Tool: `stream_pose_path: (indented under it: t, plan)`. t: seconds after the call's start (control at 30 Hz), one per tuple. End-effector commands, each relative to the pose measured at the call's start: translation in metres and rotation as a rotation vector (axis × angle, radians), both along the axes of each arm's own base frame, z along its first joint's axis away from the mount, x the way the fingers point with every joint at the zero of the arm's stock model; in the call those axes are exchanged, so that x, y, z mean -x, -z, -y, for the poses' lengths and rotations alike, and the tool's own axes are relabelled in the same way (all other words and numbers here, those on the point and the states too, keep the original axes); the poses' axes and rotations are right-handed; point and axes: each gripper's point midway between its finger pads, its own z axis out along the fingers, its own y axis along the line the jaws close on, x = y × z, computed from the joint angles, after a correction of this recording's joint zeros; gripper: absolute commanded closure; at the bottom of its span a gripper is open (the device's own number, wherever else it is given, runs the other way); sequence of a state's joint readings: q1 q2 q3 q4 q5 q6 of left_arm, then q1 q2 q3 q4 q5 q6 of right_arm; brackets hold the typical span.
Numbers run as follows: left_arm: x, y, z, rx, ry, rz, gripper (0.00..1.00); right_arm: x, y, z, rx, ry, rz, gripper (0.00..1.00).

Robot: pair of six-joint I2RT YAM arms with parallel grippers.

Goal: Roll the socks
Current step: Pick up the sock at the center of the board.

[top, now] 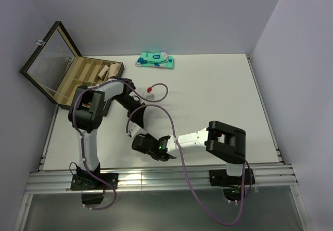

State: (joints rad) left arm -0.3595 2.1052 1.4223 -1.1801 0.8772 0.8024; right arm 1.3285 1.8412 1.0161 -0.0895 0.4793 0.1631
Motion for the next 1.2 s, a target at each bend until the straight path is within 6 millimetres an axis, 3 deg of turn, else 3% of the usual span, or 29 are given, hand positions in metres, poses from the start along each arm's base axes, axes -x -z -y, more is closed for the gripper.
stream_pose_path:
  t: [0.0, 0.17, 0.47, 0.53, 0.73, 0.87, 1.0, 1.17]
  plan:
    - [-0.055, -0.016, -0.005, 0.004, -0.126, 0.223, 0.67, 0.018, 0.038, 0.027, 0.108, 0.02, -0.121, 1.0]
    - [-0.082, -0.021, -0.014, -0.029, -0.255, 0.325, 0.68, 0.013, 0.041, 0.029, 0.091, 0.059, -0.169, 1.0]
    - [-0.123, -0.05, -0.065, -0.173, -0.676, 0.431, 0.65, 0.006, 0.055, 0.034, 0.055, 0.171, -0.283, 1.0]
    - [-0.129, -0.049, -0.077, -0.223, -0.796, 0.419, 0.64, 0.003, 0.054, 0.031, 0.026, 0.207, -0.309, 1.0]
    - [-0.127, -0.057, -0.092, -0.233, -0.985, 0.333, 0.66, -0.005, 0.064, 0.028, -0.019, 0.318, -0.373, 1.0]
    - [-0.12, -0.077, -0.095, -0.182, -1.04, 0.369, 0.57, -0.009, 0.065, 0.024, -0.101, 0.383, -0.436, 1.0]
    - [-0.114, -0.088, -0.089, -0.132, -1.042, 0.351, 0.55, -0.017, 0.064, 0.015, -0.197, 0.479, -0.477, 1.0]
    - [-0.105, -0.084, -0.082, -0.096, -1.033, 0.321, 0.56, -0.031, 0.054, -0.006, -0.313, 0.55, -0.481, 1.0]
